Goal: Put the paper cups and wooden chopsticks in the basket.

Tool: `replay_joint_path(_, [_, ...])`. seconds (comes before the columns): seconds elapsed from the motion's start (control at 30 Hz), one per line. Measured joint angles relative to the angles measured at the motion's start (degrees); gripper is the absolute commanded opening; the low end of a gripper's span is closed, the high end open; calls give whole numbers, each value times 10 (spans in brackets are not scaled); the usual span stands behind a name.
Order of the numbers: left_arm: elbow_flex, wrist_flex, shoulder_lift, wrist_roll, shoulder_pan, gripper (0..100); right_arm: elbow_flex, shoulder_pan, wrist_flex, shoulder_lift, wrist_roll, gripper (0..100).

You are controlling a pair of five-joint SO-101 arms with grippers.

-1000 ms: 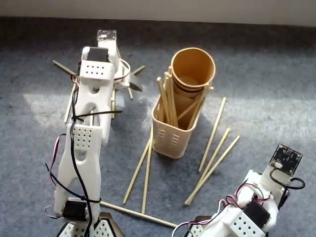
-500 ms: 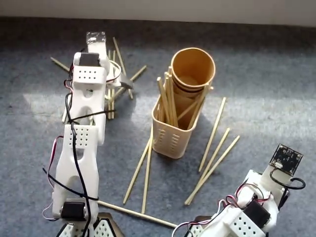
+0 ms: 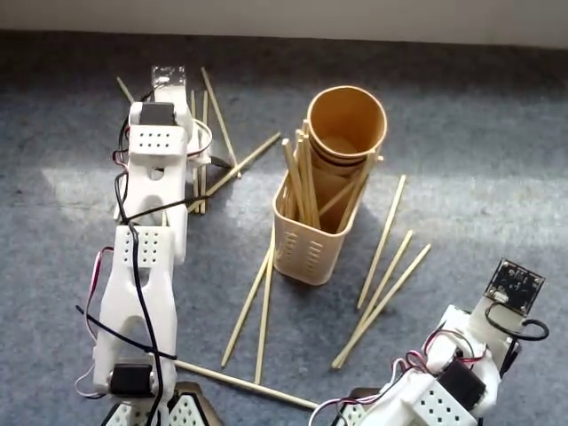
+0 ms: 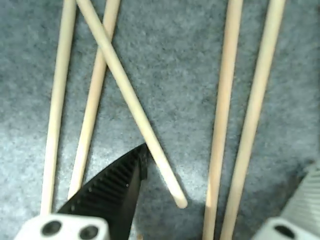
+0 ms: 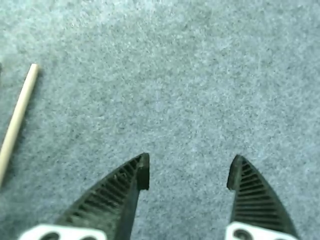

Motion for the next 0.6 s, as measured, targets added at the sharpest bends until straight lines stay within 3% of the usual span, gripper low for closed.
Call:
replay_joint_path(0.13, [0, 11, 1, -24, 26, 395, 0, 0, 0, 0, 0, 255])
replay_joint_path(0.37, [0, 23, 3, -27, 45, 2, 0, 0, 0, 0, 0, 255])
replay_joint_path(0.6, [-1, 23, 4, -29, 51, 4, 0, 0, 0, 0, 0, 255])
